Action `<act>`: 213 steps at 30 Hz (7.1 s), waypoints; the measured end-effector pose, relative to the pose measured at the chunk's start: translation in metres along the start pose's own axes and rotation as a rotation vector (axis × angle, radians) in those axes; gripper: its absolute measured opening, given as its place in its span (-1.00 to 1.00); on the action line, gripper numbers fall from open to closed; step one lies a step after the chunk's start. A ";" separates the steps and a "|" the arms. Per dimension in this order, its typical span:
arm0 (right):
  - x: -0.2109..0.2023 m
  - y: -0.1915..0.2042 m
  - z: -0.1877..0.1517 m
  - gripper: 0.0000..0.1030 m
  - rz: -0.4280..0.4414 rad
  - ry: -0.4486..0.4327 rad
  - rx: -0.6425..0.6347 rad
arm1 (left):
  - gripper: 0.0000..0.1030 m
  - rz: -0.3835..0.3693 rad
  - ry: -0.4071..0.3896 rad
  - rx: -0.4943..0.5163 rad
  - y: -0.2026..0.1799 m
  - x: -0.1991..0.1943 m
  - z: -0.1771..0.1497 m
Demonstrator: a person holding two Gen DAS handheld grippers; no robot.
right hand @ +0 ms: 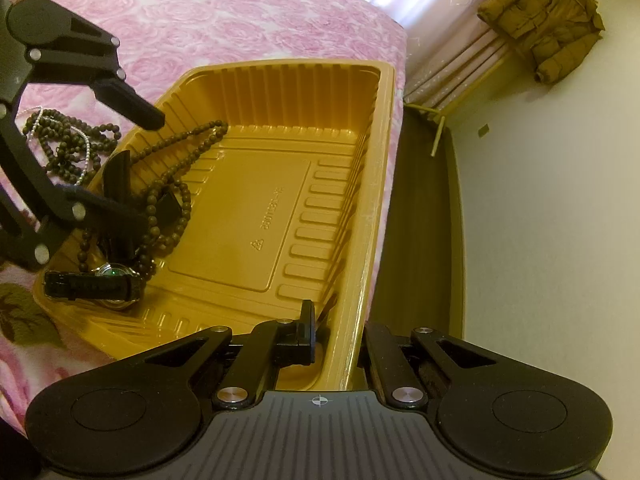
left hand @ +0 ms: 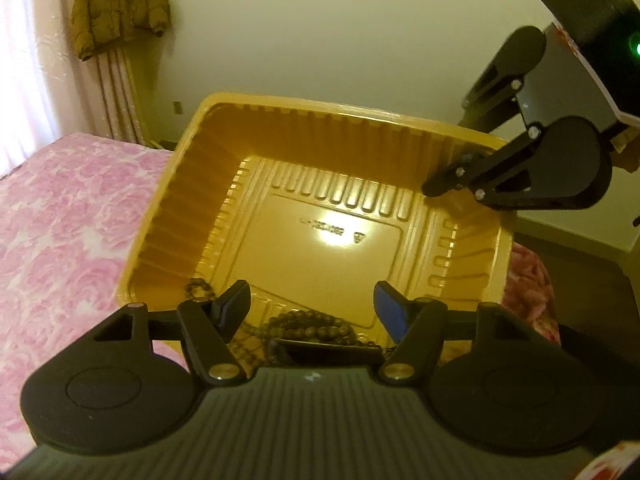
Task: Organize jewelry
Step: 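Carry the black tube into the held tray and open the left gripper, then grasp the pearl strand necklace with the left gripper, then lift the pearl strand high and lower it into the tray, then release, then lower the open left gripper onto the small gold earring and close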
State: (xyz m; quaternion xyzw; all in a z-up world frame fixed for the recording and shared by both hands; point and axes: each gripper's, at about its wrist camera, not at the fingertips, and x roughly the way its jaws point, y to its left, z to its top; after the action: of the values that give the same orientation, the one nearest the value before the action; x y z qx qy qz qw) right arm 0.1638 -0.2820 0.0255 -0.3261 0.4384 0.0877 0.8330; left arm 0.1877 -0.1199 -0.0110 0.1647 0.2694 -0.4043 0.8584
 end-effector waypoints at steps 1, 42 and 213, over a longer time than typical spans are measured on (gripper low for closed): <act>0.000 0.000 0.000 -0.90 0.000 0.000 0.000 | 0.29 0.010 -0.005 -0.010 0.003 -0.003 -0.001; 0.001 0.001 -0.001 -0.90 0.000 0.001 0.006 | -0.46 0.430 0.166 -0.393 0.081 -0.076 -0.153; 0.001 0.002 -0.002 -0.90 0.001 0.004 -0.005 | -0.88 0.581 0.102 -0.506 0.127 -0.060 -0.147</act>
State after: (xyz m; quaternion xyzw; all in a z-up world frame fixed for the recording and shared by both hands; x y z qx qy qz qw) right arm 0.1625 -0.2817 0.0230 -0.3280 0.4397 0.0884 0.8314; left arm 0.2069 0.0682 -0.0850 0.0370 0.3450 -0.0564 0.9362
